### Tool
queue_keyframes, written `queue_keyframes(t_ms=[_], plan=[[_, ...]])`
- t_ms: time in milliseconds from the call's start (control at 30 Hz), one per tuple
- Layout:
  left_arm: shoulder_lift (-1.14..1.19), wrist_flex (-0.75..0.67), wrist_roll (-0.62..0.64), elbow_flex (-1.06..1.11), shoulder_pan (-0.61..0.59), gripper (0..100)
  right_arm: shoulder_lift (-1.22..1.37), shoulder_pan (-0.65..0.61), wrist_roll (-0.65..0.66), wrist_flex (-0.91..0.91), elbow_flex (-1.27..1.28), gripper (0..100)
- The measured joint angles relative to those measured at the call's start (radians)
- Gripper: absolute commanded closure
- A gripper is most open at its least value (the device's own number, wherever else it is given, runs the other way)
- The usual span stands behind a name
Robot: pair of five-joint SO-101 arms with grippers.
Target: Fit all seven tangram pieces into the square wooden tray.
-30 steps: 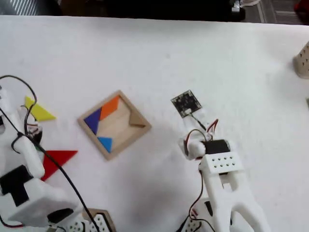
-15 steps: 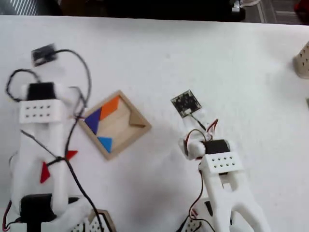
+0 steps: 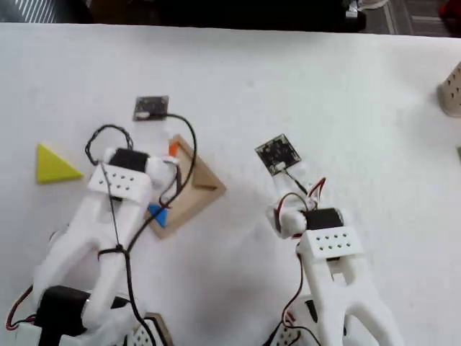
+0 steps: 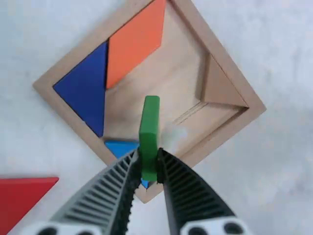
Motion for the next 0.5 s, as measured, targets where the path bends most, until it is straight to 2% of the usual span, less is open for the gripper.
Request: queue_keyframes(t_ms=[200, 433, 500], plan=[[0.0, -0.15, -0.092, 0.133, 0.002, 95, 0.0, -0.002, -0.002, 0.0, 0.0, 98.1], [0.0, -0.19, -0.124, 0.141, -0.02, 75, 0.002, -0.002, -0.002, 0.0, 0.0, 98.1], [0.0, -0.19, -0.124, 0.141, -0.049, 72, 0.002, -0.002, -0.002, 0.0, 0.0, 98.1]])
